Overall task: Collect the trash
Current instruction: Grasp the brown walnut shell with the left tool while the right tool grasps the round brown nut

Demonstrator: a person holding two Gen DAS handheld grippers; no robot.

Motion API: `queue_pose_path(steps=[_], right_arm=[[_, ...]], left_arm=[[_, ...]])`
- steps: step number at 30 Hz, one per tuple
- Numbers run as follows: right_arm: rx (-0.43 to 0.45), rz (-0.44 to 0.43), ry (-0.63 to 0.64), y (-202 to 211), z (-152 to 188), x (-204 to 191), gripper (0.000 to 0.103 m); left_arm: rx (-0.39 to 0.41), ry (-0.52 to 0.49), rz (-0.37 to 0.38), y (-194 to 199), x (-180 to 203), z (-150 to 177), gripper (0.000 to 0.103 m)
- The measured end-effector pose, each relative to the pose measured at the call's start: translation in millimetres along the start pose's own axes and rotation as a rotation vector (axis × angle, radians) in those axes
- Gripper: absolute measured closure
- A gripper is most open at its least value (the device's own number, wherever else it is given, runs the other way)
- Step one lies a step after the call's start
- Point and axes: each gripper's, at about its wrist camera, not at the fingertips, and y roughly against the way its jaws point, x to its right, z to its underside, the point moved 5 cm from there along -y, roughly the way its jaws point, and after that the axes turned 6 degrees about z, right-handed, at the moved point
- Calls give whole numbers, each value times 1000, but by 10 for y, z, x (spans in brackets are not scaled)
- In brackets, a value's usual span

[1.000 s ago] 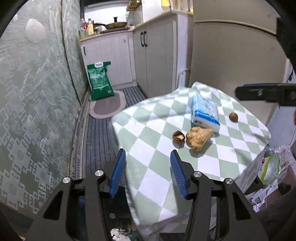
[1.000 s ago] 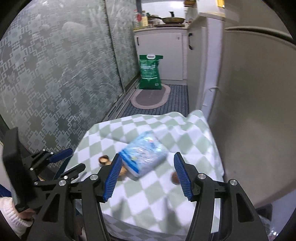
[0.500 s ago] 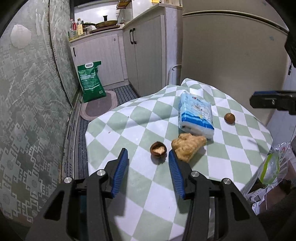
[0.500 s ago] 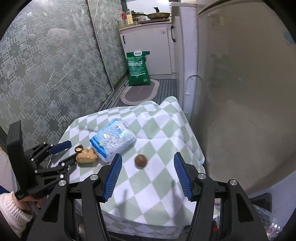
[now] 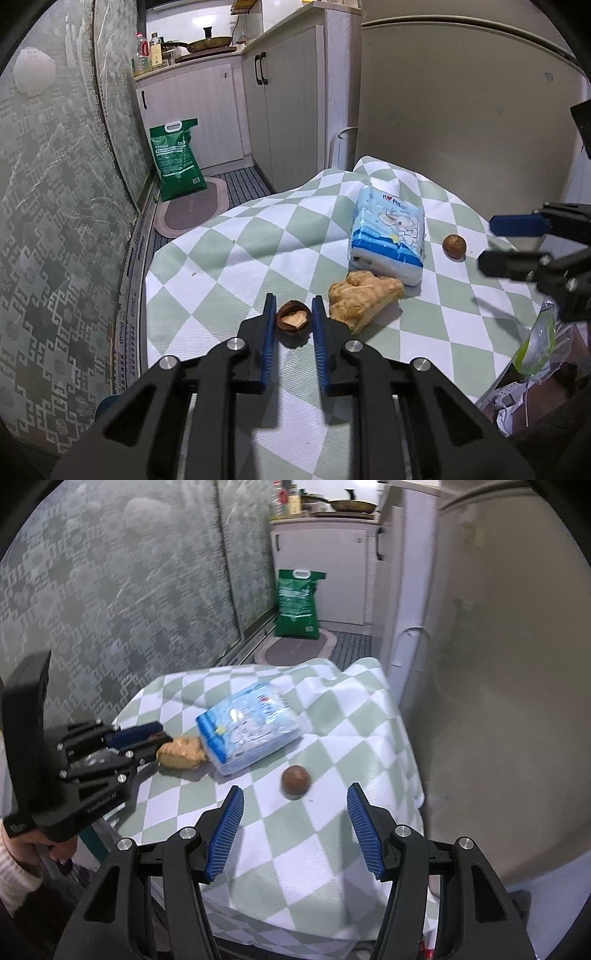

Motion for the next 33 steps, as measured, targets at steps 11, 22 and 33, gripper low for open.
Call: queue_pose_path(steps=[11, 22, 33], right_arm=[[-21, 48, 34, -191, -16, -72, 69], [-43, 66, 49, -309, -16, -135, 83], [-19, 114, 96, -251, -98, -250, 83]], left_arm=[[41, 126, 74, 175, -148, -56, 83], [79, 165, 98, 378, -281, -74, 82], [125, 180, 123, 601, -333, -123, 82]])
